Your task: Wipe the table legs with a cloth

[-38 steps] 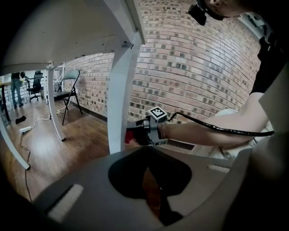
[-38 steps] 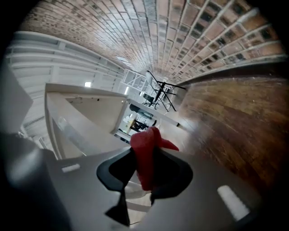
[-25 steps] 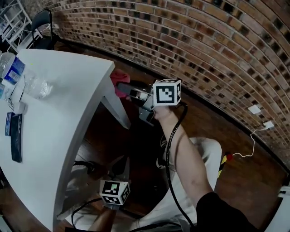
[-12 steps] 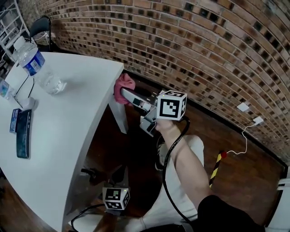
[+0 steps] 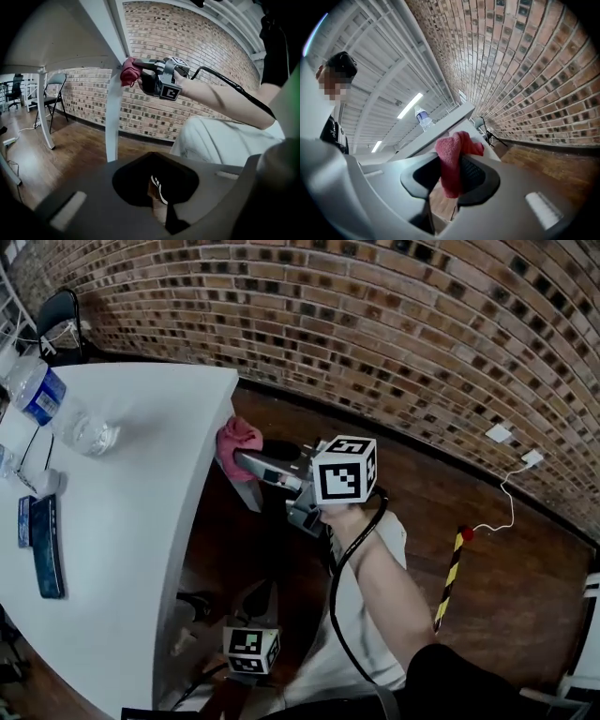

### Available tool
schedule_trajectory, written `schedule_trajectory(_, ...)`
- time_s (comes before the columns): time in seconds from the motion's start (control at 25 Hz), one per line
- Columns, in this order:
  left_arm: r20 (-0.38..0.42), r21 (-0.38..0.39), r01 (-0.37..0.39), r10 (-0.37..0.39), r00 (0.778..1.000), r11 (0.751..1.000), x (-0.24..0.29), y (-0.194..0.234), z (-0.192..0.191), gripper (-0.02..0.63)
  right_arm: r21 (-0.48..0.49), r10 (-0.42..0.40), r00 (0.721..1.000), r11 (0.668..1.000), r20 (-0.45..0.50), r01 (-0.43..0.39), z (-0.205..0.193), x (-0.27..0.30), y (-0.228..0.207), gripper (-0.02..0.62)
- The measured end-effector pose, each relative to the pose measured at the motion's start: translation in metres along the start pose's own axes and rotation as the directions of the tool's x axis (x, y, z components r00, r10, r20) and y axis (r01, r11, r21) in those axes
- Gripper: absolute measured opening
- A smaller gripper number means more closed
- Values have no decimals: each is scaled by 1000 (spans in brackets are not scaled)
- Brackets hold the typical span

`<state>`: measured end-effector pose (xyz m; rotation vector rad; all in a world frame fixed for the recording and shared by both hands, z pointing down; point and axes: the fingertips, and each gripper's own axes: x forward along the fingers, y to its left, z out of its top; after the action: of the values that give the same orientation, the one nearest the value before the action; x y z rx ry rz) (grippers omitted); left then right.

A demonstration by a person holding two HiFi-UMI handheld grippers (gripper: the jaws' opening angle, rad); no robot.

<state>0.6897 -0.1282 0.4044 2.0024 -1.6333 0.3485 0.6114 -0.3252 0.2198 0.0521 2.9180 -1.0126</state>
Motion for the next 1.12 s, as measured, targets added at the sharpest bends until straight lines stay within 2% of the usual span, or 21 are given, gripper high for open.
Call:
schedule_trajectory(0.16, 78, -48, -8, 12, 997, 999, -16, -7, 24, 3, 25, -15, 998, 1000, -63, 17, -25, 11, -1, 94)
schedule_trajectory(0.32, 104, -46, -23, 28, 994, 999, -28, -1, 34, 3, 70, -83, 994, 994, -76, 89, -48, 25, -20, 94)
schedule_trajectory(0.4, 109, -36, -10, 14, 994, 999, -32, -7, 31, 3, 82, -137, 988, 986, -67, 142, -60, 30, -34, 94)
schedule_trajectory(0.52, 116, 4, 32, -33, 993, 999, -36, -17, 16, 3, 157, -161, 987, 975, -7, 160, -73, 34, -51, 94)
schedule_trajectory(0.68, 72, 40, 41, -44, 996, 998, -39, -17, -12, 3, 246, -235, 972, 943, 12, 225, -110, 29, -84, 95)
schedule_trajectory(0.92, 11, 65, 19, -19, 1000, 998, -26, -13, -48, 3, 385, -332, 943, 873, 22, 298, -181, 1, -155, 95)
schedule_trajectory(1.12, -19, 96, -9, 11, 1000, 995, -6, -6, -68, 3, 432, -302, 953, 860, 1, 272, -241, 6, -189, 95)
